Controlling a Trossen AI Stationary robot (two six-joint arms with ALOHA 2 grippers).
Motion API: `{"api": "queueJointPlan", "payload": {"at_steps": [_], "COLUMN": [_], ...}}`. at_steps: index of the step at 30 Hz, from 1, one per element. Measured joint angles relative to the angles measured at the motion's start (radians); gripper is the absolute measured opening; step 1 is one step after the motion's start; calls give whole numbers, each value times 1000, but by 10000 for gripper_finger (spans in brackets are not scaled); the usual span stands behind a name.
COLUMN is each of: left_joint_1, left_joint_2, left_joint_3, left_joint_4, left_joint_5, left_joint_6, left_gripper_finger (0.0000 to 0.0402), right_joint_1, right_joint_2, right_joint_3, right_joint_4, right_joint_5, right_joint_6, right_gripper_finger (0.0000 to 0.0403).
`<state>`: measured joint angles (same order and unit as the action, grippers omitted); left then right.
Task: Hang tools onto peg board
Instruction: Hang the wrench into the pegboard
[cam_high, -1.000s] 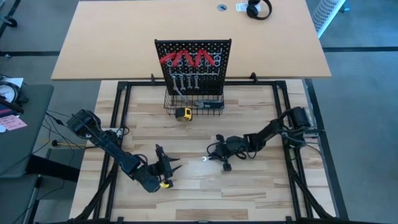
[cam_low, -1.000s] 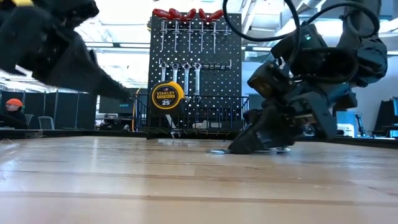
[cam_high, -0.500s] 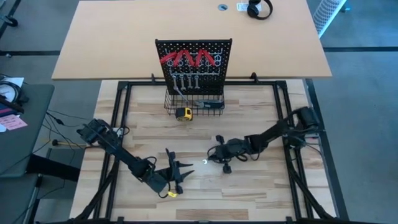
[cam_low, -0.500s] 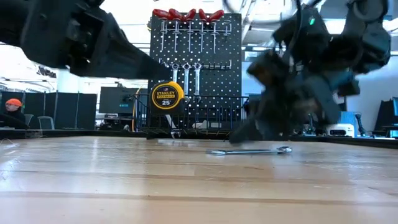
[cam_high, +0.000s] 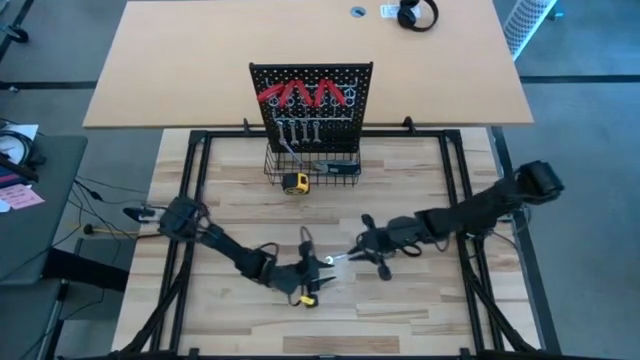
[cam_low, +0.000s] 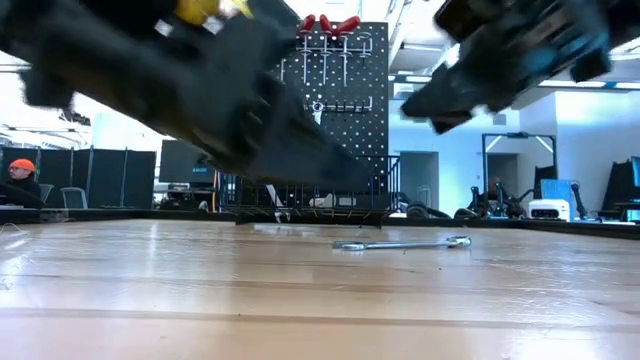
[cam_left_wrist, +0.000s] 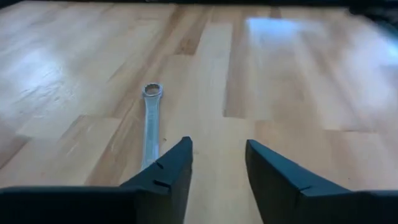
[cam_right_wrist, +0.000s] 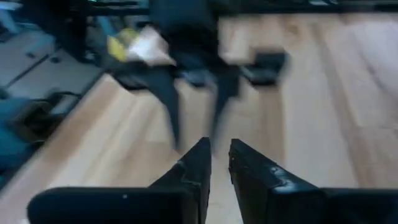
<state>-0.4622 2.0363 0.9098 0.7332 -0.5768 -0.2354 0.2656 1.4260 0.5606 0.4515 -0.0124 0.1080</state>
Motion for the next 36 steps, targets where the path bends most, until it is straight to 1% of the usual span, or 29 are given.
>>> {"api": "queueJointPlan", "payload": {"at_steps": [2,4,6,9,11,13,16,19,22,24,28,31,34,36], "left_joint_1": [30,58,81,116,145,179,234,273,286,280,272,273,272,272], "left_joint_2": [50,99,135,174,189,192,192,192,192,192,192,226,280,316], "left_joint_3": [43,93,136,198,235,260,293,306,308,309,308,313,344,377], "left_joint_4": [-2,-4,-4,-6,-12,-32,-90,-149,-143,-146,-152,-136,-109,-126], "left_joint_5": [29,46,47,38,23,27,115,221,367,381,334,297,281,266], "left_joint_6": [43,90,136,182,186,176,122,92,132,155,161,126,107,105], "left_gripper_finger": [156,177,196,217,221,221,214,201,181,168,149,147,149,149], "right_joint_1": [50,115,194,324,406,476,553,595,602,600,582,570,569,570], "right_joint_2": [-56,-103,-146,-187,-195,-192,-170,-147,-129,-123,-110,-110,-110,-110], "right_joint_3": [0,-1,-12,-26,-28,-28,-27,-27,-27,-27,-27,-26,-26,-26], "right_joint_4": [-49,-69,-70,-69,-81,-79,-60,-42,-43,-38,-23,-13,-3,1], "right_joint_5": [15,69,154,328,455,553,661,741,770,776,777,777,776,775], "right_joint_6": [19,39,48,48,49,48,41,41,41,41,41,42,41,41], "right_gripper_finger": [76,76,75,75,75,75,75,75,75,75,75,75,75,75]}}
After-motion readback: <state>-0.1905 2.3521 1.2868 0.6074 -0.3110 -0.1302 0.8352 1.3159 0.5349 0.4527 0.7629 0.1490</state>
